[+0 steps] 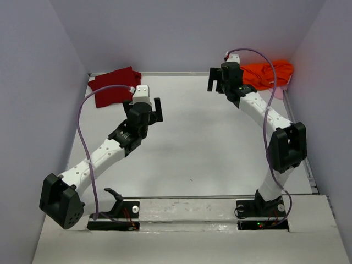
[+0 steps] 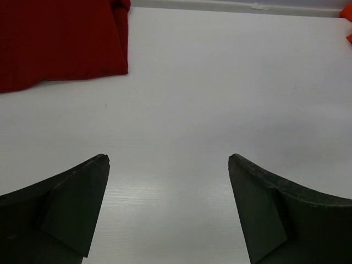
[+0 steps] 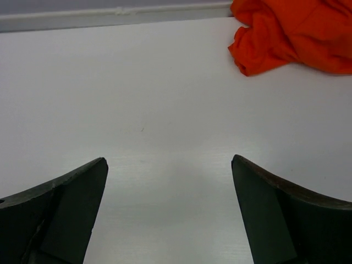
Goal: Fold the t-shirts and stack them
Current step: Grab the tshirt from the pile
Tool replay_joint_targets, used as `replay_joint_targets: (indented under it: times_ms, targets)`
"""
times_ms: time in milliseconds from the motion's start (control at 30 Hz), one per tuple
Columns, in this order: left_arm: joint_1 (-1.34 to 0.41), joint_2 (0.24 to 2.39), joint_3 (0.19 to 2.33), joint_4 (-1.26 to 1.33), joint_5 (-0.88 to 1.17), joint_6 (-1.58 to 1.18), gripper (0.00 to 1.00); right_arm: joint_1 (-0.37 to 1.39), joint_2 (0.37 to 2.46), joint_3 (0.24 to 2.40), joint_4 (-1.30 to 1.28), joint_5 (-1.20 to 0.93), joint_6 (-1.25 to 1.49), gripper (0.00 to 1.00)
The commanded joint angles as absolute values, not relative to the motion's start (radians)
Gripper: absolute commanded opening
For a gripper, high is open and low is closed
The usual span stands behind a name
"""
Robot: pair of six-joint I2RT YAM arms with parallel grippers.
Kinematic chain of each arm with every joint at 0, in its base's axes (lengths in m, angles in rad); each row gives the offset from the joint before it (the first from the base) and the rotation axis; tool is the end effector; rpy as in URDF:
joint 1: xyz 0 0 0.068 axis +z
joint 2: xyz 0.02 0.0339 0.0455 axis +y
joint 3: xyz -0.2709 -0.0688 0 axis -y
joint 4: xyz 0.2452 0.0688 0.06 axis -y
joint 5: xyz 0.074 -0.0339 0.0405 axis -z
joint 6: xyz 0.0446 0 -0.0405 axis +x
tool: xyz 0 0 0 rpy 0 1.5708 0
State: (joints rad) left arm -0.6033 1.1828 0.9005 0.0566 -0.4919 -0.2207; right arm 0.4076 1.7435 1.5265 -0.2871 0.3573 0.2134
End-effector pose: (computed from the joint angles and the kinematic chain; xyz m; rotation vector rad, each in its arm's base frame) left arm 0.2427 -0.1416 0.3282 -0.0107 1.7719 -0.1545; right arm 0.3921 0.1523 0.3302 0.0186 2.0403 0.0172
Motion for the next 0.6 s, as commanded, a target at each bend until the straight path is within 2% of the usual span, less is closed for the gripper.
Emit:
replay_joint_targets:
  times_ms: [0,167,233,400,567]
  targets:
    - [-0.609,1.163,0.953,0.055,-0.549,-0.233,0.99,0.296,1.909,1.708,-0.35,0.325,0.285,1.0]
    - [-0.615,1.134,0.934,0.093,-0.482,-0.233,0.99,0.287,2.192,2.014,-0.449,0.419,0.178,0.94]
    - [-0.62,1.121,0.916,0.133,-0.366,-0.233,0.99,0.246,2.303,2.141,-0.475,0.443,0.164,0.94]
    - [-0.624,1.149,0.925,0.118,-0.35,-0.227,0.99,0.178,2.447,2.298,-0.488,0.454,0.204,0.94]
    - [-0.632,1.16,0.923,0.121,-0.342,-0.219,0.99,0.169,2.589,2.466,-0.482,0.558,0.158,0.93]
